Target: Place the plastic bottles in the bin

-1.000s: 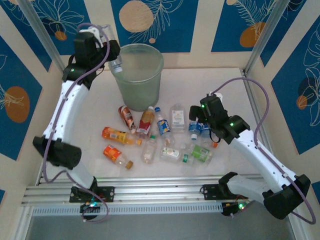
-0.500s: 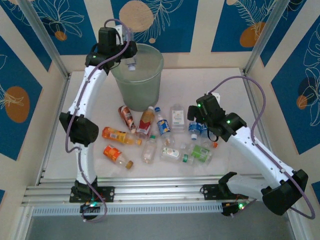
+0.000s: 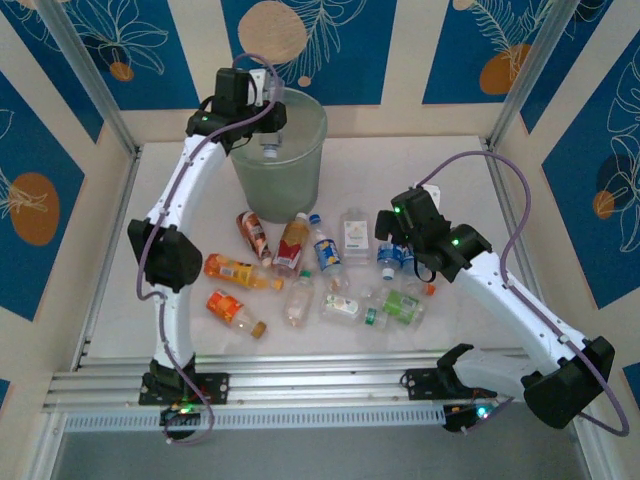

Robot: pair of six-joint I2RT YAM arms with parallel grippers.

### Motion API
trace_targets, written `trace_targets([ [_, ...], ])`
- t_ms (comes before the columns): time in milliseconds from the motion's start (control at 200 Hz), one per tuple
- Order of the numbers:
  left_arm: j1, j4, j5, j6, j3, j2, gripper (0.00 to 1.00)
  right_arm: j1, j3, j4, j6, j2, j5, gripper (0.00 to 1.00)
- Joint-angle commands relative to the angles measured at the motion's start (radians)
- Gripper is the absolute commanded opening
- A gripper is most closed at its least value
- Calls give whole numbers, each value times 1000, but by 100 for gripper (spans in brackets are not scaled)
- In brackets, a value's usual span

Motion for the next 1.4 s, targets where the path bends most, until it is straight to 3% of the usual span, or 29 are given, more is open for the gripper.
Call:
trace_targets([
  [0,-6,23,39,64,-18,22,38,8,19,-20,25,8,29,99],
  [395,-6,-9,54,121,-56,56,44,6,26,-36,50,32,43,99],
  [720,-7,-7,48,117,-42,89,54,6,37,-83,99,78,44,99],
  [1180,-7,-34,21,80,19,97,77,6,62,-102,88,101,32,99],
  [1390,-5,-72,-6,59,82,49,78,6,69,-79,64,102,33,99],
])
